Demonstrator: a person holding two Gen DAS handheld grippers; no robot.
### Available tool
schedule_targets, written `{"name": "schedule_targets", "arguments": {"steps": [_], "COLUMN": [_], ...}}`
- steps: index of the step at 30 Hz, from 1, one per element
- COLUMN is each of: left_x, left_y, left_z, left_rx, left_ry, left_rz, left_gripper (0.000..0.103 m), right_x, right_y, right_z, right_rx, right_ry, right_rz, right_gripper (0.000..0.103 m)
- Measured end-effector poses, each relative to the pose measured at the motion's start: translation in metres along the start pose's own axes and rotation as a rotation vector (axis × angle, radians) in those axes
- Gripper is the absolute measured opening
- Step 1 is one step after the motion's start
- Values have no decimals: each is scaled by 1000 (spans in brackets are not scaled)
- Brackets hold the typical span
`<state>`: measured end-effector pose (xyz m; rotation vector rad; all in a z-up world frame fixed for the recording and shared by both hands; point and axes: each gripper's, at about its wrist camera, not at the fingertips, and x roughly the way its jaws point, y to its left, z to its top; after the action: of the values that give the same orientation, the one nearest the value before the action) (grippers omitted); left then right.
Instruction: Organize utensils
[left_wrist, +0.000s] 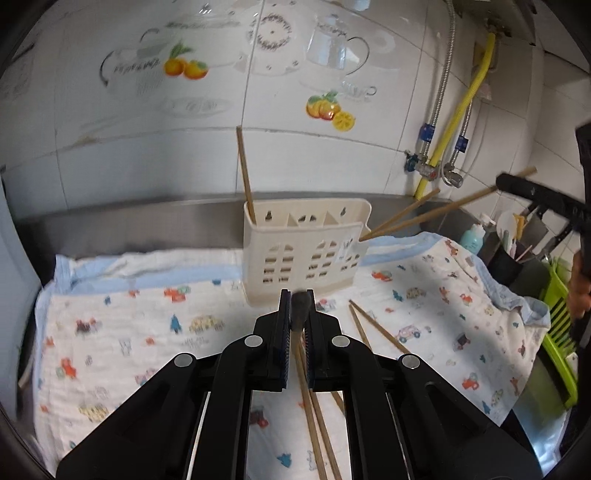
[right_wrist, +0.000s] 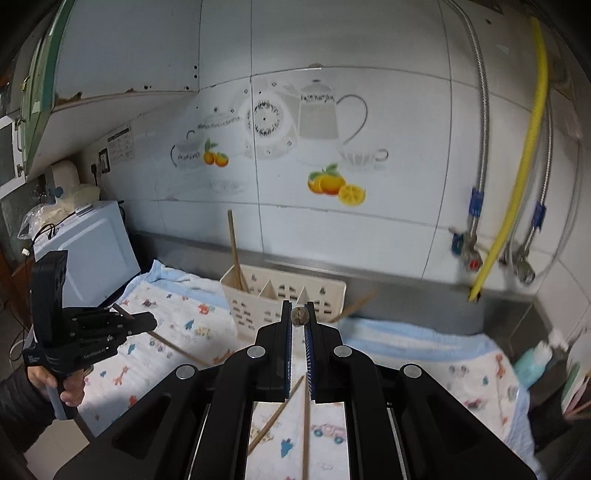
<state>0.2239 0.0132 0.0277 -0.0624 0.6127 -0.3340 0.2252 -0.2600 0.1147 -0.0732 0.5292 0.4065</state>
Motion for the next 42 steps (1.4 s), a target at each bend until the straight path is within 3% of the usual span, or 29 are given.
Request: {"name": "schedule_targets", "arguments": {"steps": [13, 24, 32, 42], "left_x": [-33, -29, 10, 60], "left_y": [-27, -37, -28, 5], "left_z": [85, 162, 171, 153], "left_rx": [103, 100, 77, -14], "left_ry": [-173, -351, -371, -255], "left_rz": [25, 78, 141, 137], "left_gripper": [5, 5, 5, 5], "right_x": [17, 49, 70, 91], "right_y": [-8, -19, -22, -23], "right_z": [45, 59, 52, 40], "right_rx": [-34, -47, -47, -52], "right_ry": [-4, 62, 92, 138], "right_rz": [-27, -46, -31, -22], "right_gripper": [6, 6, 6, 6]}}
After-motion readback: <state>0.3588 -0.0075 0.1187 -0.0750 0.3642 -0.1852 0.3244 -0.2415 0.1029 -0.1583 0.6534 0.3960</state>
